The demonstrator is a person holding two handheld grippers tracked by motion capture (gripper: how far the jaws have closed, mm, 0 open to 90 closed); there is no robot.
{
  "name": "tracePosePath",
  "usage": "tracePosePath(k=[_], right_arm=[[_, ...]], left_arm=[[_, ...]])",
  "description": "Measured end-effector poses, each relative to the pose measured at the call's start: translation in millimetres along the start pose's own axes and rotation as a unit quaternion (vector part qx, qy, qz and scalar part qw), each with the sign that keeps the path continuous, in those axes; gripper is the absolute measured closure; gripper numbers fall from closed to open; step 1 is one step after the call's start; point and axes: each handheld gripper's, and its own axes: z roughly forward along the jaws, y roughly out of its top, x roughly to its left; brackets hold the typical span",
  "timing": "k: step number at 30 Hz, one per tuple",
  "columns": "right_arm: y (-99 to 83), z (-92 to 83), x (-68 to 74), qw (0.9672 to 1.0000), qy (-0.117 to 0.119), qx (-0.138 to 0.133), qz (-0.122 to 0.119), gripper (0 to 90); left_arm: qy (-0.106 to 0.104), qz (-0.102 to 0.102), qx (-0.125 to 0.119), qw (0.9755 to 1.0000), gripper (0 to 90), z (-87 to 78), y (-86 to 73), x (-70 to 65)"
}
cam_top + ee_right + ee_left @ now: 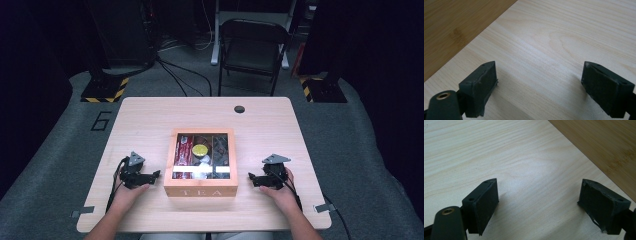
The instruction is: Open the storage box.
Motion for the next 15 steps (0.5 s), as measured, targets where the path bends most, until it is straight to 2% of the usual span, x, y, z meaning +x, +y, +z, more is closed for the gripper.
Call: tracePosePath(k=[15], right_arm=[[-0.5,-0.2,-0.4,1.0000,-0.006,-0.004,-0.001,12.6]], left_arm=[[0.002,0.000,0.001,1.0000,15.9,-0.1,0.1,-0.2]])
